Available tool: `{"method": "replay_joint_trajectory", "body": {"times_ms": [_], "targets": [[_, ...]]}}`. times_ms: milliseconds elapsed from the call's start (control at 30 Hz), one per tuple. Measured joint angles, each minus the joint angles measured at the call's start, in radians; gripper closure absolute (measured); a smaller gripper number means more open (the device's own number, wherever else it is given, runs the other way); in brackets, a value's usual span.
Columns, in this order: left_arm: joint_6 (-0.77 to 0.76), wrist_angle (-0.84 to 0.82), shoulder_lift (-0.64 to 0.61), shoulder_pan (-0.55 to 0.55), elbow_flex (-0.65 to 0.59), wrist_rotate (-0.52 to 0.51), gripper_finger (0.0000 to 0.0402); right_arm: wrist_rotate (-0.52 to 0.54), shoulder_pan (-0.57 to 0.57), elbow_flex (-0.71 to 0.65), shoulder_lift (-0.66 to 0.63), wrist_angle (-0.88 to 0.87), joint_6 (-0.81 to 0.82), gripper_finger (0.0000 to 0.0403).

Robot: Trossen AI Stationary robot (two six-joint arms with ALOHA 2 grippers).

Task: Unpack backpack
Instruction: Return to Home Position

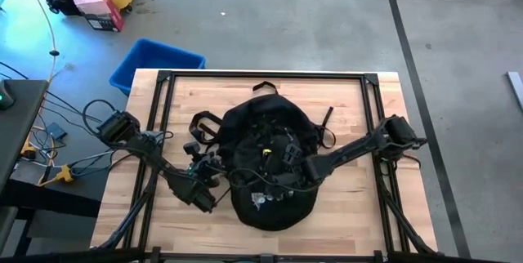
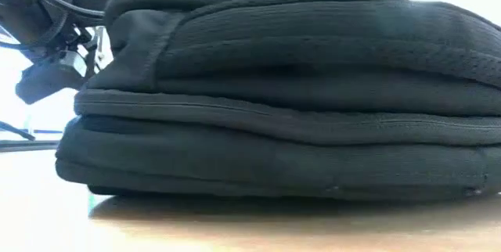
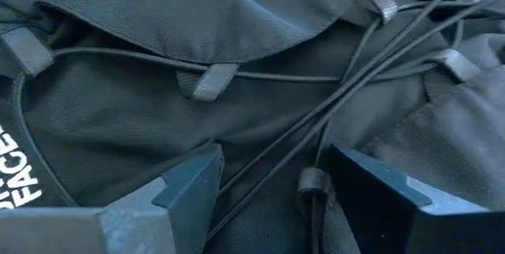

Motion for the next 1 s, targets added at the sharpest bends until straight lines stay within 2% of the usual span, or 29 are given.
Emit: {"method": "replay_joint_trajectory", "body": {"times_ms": [167, 333, 433, 567, 700, 800, 900, 1000], "targets": [[-0.001, 0.001, 0.0, -0.007, 0.0, -0.006, 0.0401, 0.029, 0.002, 0.017, -0.003, 0.003, 0.002, 0.0199], [-0.028, -0.071, 0.0, -0.016, 0.006, -0.001, 0.0401, 0.039, 0.012, 0.124, -0.017, -0.028, -0.075, 0.0208], [-0.174, -0.239, -0.005, -0.045, 0.041, -0.017, 0.0401, 0.081, 0.036, 0.202, -0.049, -0.099, -0.128, 0.021], [-0.411, -0.402, -0.079, -0.152, 0.064, -0.095, 0.0401, 0.169, 0.076, 0.241, -0.117, -0.244, -0.153, 0.022], [-0.536, -0.422, -0.27, -0.283, 0.014, -0.108, 0.0401, 0.182, 0.096, 0.191, -0.257, -0.502, 0.005, 0.0246], [-0.646, -0.423, -0.457, -0.344, -0.071, -0.157, 0.0401, 0.182, 0.108, 0.082, -0.384, -0.643, 0.168, 0.0264], [-0.711, -0.389, -0.687, -0.333, -0.188, -0.176, 0.0401, 0.166, 0.099, -0.063, -0.535, -0.646, 0.302, 0.0273], [-0.59, -0.203, -0.917, -0.302, -0.307, -0.214, 0.0402, 0.126, 0.074, -0.236, -0.665, -0.556, 0.362, 0.0277]]}}
